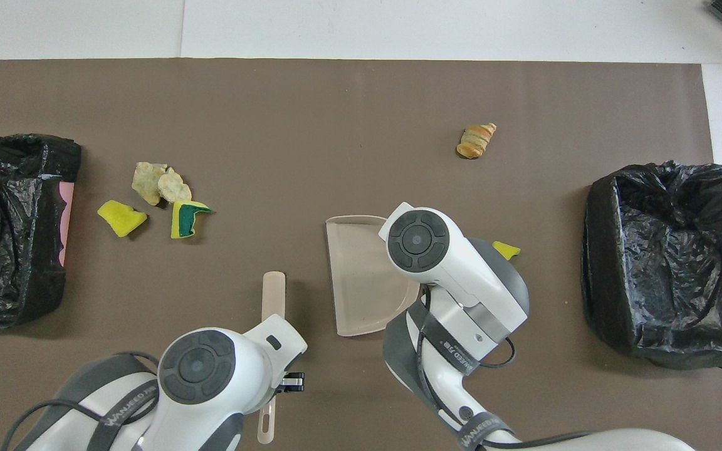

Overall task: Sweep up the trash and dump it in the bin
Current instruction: 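Carry the brush with the left gripper to the sponge and paper pile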

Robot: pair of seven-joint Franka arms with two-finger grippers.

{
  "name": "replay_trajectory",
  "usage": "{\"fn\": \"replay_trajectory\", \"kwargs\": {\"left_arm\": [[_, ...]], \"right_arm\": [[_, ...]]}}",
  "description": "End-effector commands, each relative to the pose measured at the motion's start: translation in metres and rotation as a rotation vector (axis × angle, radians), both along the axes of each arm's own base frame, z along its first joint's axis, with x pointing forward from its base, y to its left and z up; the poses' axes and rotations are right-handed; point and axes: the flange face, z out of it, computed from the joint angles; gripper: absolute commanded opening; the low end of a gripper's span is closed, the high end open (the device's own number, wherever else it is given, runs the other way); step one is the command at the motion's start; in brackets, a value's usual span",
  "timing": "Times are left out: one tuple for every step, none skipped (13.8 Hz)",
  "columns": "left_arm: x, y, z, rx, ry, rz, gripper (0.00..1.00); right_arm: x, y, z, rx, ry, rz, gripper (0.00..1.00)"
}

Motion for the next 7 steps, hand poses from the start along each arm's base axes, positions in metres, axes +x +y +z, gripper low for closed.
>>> {"fn": "replay_trajectory", "kwargs": {"left_arm": [[0.040,0.051,0.036,0.004,-0.029,-0.038,0.00],[0.057,0.069,0.036,0.026,-0.023,-0.045,0.00],[0.072,0.083,0.042,0.041,-0.026,-0.047,0.00],[0.093,0.101,0.048,0.047,-0.016,-0.040,0.00],[0.112,0.118,0.056,0.041,-0.018,-0.035,0.00],[0.127,0.130,0.062,0.041,-0.027,-0.017,0.00],[0.138,0.147,0.064,0.040,-0.050,0.012,0.00]], "right_arm": [[0.005,0.028,0.005,0.020,0.015,-0.052,0.00],[0.011,0.031,0.007,0.015,0.021,-0.061,0.00],[0.014,0.030,0.010,0.007,0.028,-0.068,0.00],[0.016,0.025,0.008,-0.001,0.043,-0.079,0.00],[0.015,0.022,0.005,-0.004,0.054,-0.088,0.00],[0.013,0.021,0.002,-0.020,0.067,-0.090,0.00],[0.010,0.022,0.000,-0.024,0.071,-0.089,0.00]]}}
